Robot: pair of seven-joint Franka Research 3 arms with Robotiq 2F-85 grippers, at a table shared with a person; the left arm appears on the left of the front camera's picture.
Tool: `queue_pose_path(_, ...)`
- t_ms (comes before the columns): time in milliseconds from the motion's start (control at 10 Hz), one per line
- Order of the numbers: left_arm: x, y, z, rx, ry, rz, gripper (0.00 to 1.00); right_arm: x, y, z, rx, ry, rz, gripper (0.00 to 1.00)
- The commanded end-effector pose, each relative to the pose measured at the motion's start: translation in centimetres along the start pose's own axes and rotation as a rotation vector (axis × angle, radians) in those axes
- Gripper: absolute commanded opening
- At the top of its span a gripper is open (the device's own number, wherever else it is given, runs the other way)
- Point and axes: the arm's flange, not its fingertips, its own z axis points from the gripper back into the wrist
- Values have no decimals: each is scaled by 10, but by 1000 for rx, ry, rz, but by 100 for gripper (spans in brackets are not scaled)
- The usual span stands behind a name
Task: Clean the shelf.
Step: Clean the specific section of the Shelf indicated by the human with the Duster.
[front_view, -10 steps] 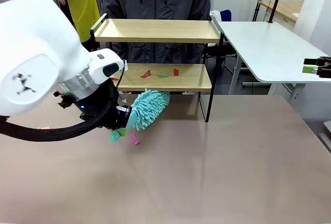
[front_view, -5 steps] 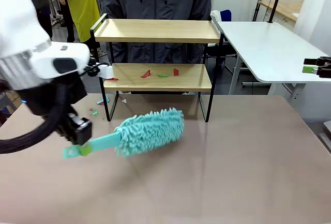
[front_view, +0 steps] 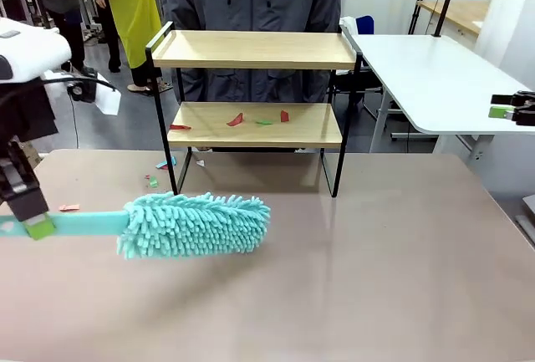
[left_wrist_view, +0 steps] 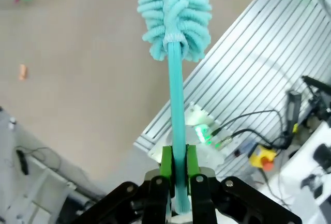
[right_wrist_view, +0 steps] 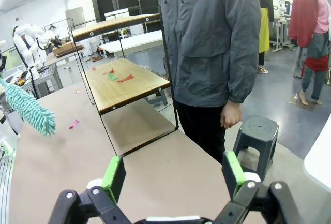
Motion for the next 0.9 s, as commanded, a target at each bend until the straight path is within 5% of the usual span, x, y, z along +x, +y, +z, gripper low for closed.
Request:
queue_pose_path(0,4,10,12,5,-22,-43,13,3,2,-1,-5,0,6,100)
queue_pose_path(800,0,0,0,0,0,0,13,3,2,-1,-5,0,6,100)
